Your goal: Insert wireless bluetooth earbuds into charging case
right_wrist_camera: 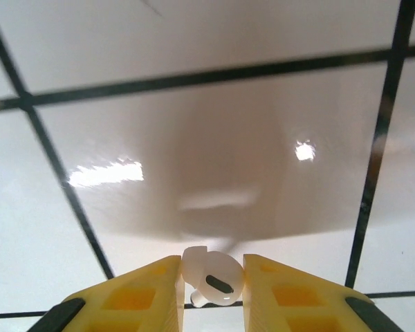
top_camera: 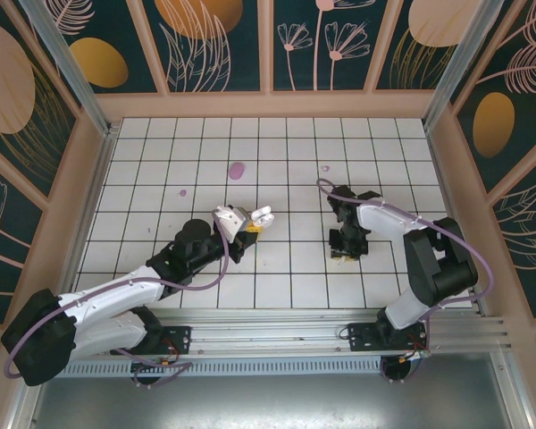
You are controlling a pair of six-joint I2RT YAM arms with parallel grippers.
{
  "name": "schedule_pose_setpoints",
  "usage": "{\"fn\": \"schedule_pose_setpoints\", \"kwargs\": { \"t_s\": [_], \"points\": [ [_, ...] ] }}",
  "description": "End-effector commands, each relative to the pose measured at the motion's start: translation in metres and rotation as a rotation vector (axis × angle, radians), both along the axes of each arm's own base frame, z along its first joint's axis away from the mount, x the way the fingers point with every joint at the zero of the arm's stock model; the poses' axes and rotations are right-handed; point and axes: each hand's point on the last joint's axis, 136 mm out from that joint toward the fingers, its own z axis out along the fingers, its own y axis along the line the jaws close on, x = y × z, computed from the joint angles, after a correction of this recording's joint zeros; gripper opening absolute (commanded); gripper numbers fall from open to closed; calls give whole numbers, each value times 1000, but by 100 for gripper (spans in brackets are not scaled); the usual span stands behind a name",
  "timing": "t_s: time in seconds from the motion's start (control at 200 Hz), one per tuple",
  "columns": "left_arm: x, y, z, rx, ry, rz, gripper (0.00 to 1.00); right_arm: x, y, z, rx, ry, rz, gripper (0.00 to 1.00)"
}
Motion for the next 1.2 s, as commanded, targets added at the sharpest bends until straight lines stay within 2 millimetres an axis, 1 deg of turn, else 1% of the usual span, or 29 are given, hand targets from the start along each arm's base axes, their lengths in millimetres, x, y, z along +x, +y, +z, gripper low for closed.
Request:
{"fn": "schedule_pose_setpoints", "kwargs": {
  "t_s": [0.0, 0.095, 0.155, 0.295, 0.36, 0.39, 0.415, 0.515, 0.606, 0.751, 0.841, 0.901, 0.916, 1.056, 1.121, 1.196],
  "points": [
    [-2, 1, 4, -1, -18, -6, 2, 16, 6, 3, -30, -33, 27, 27],
    [-2, 2, 3, 5, -16, -1, 2, 28, 15, 2, -32, -41, 64, 27],
    [-1, 3, 2, 8, -15, 3, 2, 35, 24, -3, -37, -32, 102, 27],
    [-2, 4, 3, 5, -13, 8, 2, 43, 41, -15, -78, 11, 190, 27],
    [-2, 5, 3, 4, -13, 11, 2, 49, 44, -17, -111, 11, 212, 27],
    [-2, 6, 3, 5, -13, 14, 2, 51, 45, -17, -114, 11, 211, 28],
    [-2, 6, 3, 5, -13, 15, 1, 49, 52, -17, -111, 6, 229, 29],
    [-3, 9, 3, 6, -16, 22, 2, 49, 58, -15, -101, -3, 224, 38],
    [-3, 10, 3, 6, -21, 26, 2, 51, 58, -9, -96, -22, 203, 42],
    [-2, 11, 4, 8, -26, 29, 1, 53, 59, 7, -72, -72, 170, 45],
    [-3, 10, 4, 8, -26, 25, 2, 57, 58, 18, -24, -119, 133, 46],
    [-3, 9, 5, 8, -27, 24, 1, 53, 65, 24, 40, -136, 112, 46],
    [-3, 9, 5, 8, -27, 23, 2, 57, 59, 26, 48, -142, 78, 46],
    [-2, 7, 6, 7, -23, 17, 2, 61, 40, 32, 84, -204, -43, 46],
    [-2, 5, 6, 7, -23, 12, 2, 60, 36, 32, 89, -223, -47, 46],
    [-1, 3, 7, 8, -23, 7, 2, 56, 35, 30, 79, -228, -8, 46]
  ]
}}
